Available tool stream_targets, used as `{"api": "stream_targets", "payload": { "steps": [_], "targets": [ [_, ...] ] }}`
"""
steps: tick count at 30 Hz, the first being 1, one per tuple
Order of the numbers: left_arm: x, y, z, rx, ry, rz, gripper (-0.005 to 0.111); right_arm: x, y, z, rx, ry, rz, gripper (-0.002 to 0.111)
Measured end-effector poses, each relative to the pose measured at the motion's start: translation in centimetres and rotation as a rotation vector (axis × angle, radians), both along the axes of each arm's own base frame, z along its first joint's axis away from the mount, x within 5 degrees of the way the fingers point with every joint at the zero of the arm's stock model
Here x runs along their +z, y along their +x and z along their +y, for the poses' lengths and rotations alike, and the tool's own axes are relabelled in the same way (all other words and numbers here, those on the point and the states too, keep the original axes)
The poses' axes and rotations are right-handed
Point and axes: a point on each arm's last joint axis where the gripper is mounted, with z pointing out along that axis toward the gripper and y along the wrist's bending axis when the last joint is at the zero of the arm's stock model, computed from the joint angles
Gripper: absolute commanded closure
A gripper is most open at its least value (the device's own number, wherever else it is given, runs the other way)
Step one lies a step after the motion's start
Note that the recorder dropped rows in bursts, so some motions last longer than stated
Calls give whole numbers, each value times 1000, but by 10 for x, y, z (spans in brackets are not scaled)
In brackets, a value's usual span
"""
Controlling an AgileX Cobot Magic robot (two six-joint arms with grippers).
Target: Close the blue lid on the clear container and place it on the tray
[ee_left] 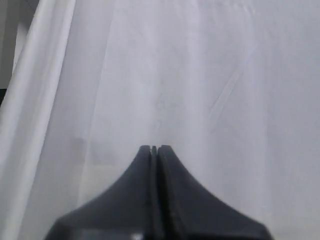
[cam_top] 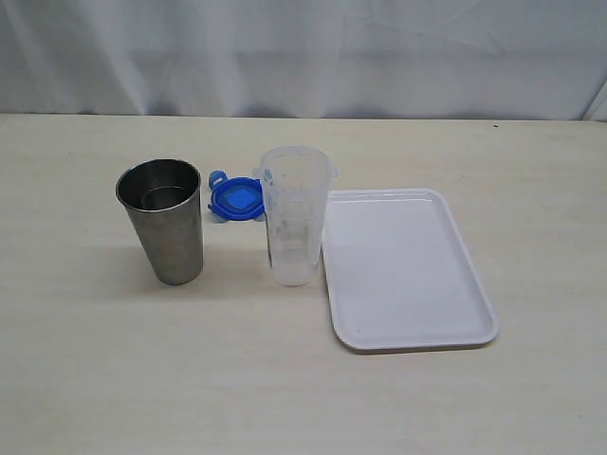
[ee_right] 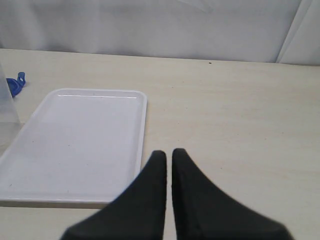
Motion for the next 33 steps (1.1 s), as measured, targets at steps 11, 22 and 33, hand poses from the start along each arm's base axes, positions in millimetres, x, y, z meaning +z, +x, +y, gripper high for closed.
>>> {"api": "stream_targets", "payload": {
  "steps": [11,22,33],
  "targets": [
    [15,-10,0,-100,-146,-189,107,0,0,0,0,0,0,104],
    [14,-8,-1,-136,-200,-142,98,0,0,0,0,0,0,104],
    [24,-10,-5,-136,-105,-112,23,0,0,0,0,0,0,104]
  ]
}}
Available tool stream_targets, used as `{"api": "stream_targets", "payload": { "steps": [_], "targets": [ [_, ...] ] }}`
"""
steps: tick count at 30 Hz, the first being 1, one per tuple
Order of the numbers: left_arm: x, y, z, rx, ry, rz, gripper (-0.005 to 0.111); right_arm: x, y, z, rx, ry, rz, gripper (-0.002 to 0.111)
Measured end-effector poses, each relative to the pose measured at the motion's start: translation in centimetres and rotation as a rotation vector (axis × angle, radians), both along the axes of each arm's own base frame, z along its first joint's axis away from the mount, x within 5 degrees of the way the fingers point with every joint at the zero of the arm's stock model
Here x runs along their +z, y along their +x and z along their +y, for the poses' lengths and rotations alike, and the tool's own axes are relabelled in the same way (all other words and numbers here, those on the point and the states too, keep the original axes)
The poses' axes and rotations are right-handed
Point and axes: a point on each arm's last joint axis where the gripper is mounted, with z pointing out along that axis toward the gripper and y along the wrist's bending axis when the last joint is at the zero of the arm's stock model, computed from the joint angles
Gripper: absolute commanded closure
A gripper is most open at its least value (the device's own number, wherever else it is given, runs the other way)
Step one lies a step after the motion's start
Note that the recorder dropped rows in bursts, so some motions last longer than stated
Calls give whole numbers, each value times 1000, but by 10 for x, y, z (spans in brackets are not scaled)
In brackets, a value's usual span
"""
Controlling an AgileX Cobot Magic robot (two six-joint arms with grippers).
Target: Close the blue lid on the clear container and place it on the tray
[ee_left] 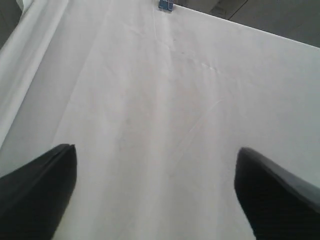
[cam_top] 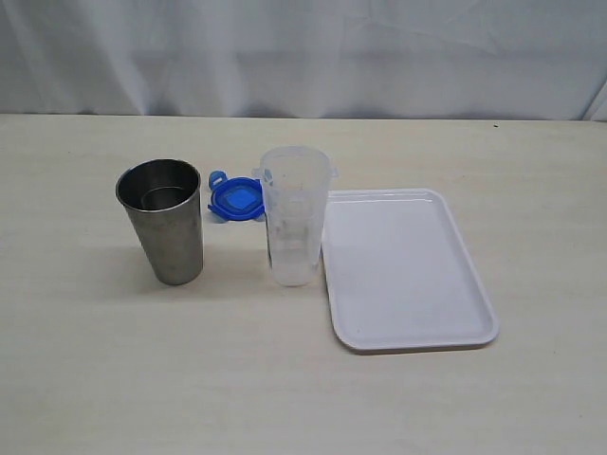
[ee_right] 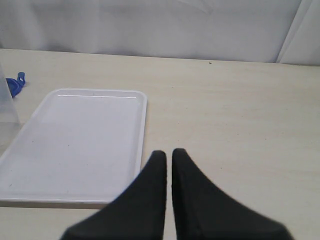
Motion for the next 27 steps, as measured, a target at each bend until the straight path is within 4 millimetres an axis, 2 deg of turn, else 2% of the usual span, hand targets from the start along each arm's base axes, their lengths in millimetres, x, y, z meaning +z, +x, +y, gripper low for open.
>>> {"api": "stream_targets", "payload": {
  "steps": [6,11,16,21,27],
  "targets": [
    [-2,7,-1,3,24,51,23,0,0,0,0,0,0,104],
    [-10,34,-6,-15,74,200,23,0,0,0,0,0,0,104],
    [-23,63,-21,-114,222,306,23,0,0,0,0,0,0,104],
    [-47,93,-32,-201,302,428,23,0,0,0,0,0,0,104],
    [-79,119,-39,-245,419,517,23,0,0,0,0,0,0,104]
  ]
}}
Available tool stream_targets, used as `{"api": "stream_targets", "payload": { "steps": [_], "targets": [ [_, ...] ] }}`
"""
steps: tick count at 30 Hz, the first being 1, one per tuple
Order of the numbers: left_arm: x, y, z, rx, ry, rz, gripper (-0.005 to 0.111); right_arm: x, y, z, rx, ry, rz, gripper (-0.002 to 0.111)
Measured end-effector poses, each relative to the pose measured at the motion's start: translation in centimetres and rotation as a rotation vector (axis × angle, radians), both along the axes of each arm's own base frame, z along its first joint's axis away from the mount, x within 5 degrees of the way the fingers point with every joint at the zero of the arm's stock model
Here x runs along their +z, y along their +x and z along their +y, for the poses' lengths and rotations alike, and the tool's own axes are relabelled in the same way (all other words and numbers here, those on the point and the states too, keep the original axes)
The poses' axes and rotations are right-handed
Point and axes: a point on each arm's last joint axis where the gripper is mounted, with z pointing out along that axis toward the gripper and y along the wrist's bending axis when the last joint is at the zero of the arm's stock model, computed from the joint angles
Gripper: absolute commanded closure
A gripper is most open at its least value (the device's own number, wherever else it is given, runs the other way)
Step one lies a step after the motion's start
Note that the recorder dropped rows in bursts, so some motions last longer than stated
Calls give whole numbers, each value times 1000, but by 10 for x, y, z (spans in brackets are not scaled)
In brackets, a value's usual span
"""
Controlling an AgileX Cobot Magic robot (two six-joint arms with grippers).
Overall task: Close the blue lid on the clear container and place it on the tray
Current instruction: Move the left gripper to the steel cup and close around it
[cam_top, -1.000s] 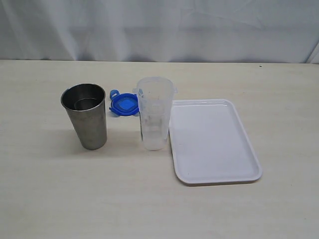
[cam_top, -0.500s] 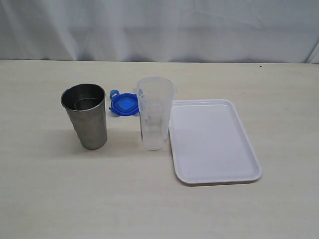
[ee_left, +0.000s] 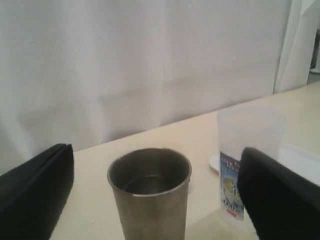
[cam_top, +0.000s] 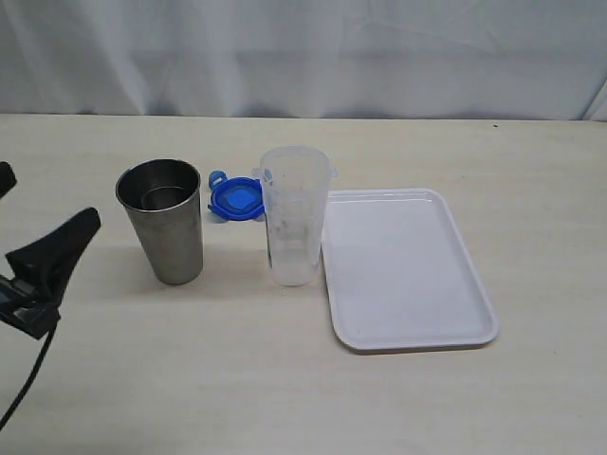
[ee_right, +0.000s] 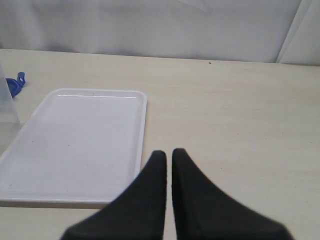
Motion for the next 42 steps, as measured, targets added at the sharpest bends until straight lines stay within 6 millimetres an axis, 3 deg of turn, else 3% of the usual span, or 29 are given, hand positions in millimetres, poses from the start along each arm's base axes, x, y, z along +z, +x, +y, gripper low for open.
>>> {"api": "stream_targets", "payload": {
  "steps": [11,19,25,42],
  "targets": [
    [-53,34,-7,-69,98,177,23,0,0,0,0,0,0,104],
    [-77,68,-13,-112,111,235,23,0,0,0,0,0,0,104],
    [-94,82,-14,-116,111,278,23,0,0,0,0,0,0,104],
    [-97,89,-16,-142,114,269,22,0,0,0,0,0,0,104]
  ]
}}
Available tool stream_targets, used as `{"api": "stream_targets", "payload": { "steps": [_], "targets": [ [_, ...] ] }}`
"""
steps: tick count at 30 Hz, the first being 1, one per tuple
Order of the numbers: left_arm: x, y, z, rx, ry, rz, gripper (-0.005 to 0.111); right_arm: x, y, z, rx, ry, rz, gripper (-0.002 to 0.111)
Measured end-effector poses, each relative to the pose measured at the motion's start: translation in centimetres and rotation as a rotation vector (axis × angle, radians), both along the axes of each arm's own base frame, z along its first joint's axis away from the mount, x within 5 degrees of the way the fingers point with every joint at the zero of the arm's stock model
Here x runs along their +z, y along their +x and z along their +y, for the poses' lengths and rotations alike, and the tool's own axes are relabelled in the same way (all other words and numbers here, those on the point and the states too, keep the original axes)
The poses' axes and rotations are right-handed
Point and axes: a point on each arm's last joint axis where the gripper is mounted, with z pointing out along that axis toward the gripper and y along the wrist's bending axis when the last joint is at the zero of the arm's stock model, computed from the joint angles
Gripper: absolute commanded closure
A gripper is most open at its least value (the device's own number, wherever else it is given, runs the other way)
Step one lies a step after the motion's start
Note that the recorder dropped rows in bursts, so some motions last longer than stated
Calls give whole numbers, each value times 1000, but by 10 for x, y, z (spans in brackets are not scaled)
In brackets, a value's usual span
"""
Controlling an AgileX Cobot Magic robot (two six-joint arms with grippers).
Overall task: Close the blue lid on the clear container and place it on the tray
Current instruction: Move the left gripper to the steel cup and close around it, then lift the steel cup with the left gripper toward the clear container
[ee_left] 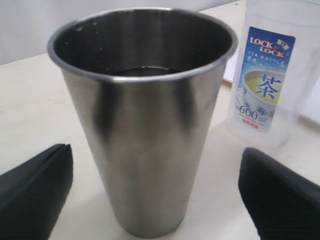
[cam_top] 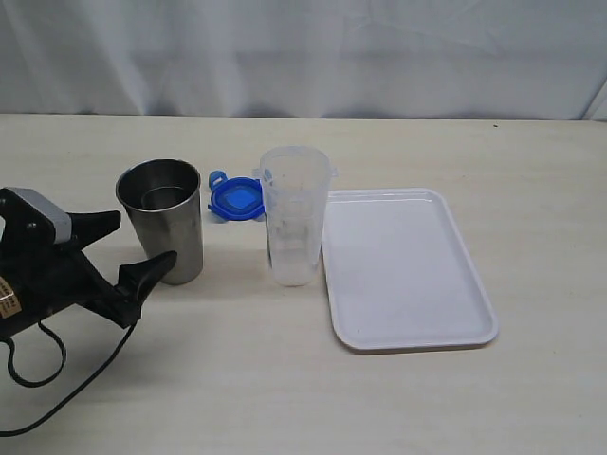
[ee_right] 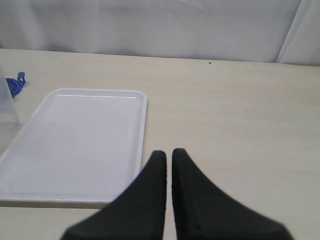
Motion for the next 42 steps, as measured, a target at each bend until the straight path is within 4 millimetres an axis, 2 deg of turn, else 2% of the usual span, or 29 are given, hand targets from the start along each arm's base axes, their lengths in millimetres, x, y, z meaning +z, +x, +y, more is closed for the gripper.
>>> {"api": "stream_targets", "payload": {
  "steps": [5,12,21,28,42],
  "targets": [
    [0,0,0,2,0,0,2,0,0,0,0,0,0,104],
    [1,2,1,23,-19,9,2,0,0,0,0,0,0,104],
    [-5,28,-8,-70,-49,-11,2,0,0,0,0,0,0,104],
    [6,50,-10,-83,-50,-93,2,0,0,0,0,0,0,104],
    [3,55,-10,-65,-58,-92,2,0,0,0,0,0,0,104]
  ]
}}
